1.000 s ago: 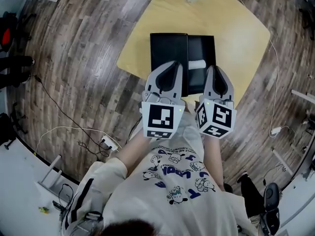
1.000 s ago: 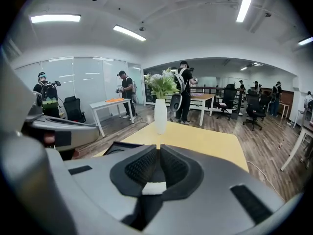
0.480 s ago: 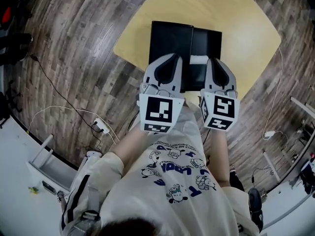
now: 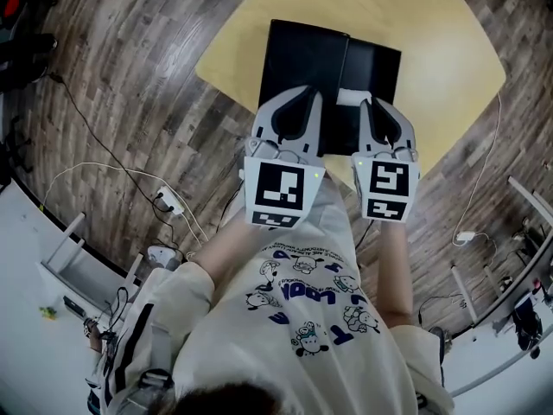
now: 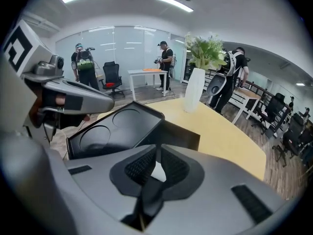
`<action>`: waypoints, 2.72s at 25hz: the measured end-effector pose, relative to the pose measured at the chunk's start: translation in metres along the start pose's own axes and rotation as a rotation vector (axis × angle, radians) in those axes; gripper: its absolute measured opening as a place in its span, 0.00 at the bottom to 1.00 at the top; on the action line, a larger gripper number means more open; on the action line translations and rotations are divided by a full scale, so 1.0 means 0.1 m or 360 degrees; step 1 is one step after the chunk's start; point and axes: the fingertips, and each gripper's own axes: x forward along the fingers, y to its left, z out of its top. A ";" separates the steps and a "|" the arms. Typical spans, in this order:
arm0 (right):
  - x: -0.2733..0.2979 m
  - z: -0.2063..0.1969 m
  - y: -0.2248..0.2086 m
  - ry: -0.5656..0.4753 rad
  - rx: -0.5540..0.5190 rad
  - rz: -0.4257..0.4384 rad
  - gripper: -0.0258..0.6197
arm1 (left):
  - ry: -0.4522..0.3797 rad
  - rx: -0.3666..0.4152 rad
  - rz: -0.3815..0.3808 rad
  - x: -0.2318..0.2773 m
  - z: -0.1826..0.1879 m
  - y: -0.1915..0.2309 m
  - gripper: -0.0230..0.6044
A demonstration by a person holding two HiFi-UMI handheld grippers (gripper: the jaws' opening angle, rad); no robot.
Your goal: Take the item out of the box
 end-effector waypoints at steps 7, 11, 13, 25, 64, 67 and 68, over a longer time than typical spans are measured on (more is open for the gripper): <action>0.11 -0.13 0.11 0.0132 -0.0335 0.0144 0.20 | 0.0017 -0.0040 0.0028 0.04 -0.09 0.03 0.08; 0.16 -0.22 0.13 0.0246 -0.0541 0.0251 0.25 | 0.0033 -0.0058 0.0049 0.07 -0.09 0.02 0.08; 0.20 -0.28 0.12 0.0316 -0.0648 0.0279 0.28 | 0.0040 -0.0074 0.0058 0.09 -0.11 0.03 0.08; 0.40 -0.51 0.15 0.0552 -0.1062 0.0502 0.35 | 0.0078 -0.0126 0.0116 0.21 -0.21 0.10 0.08; 0.44 -0.81 0.30 0.0857 -0.1318 0.0658 0.28 | 0.0122 -0.0213 0.0165 -0.01 -0.37 0.20 0.08; 0.47 -0.83 0.29 0.0862 -0.1280 0.0645 0.28 | 0.0128 -0.0210 0.0155 0.05 -0.38 0.23 0.08; 0.48 -0.83 0.28 0.0865 -0.1272 0.0642 0.28 | 0.0130 -0.0210 0.0153 0.07 -0.38 0.24 0.08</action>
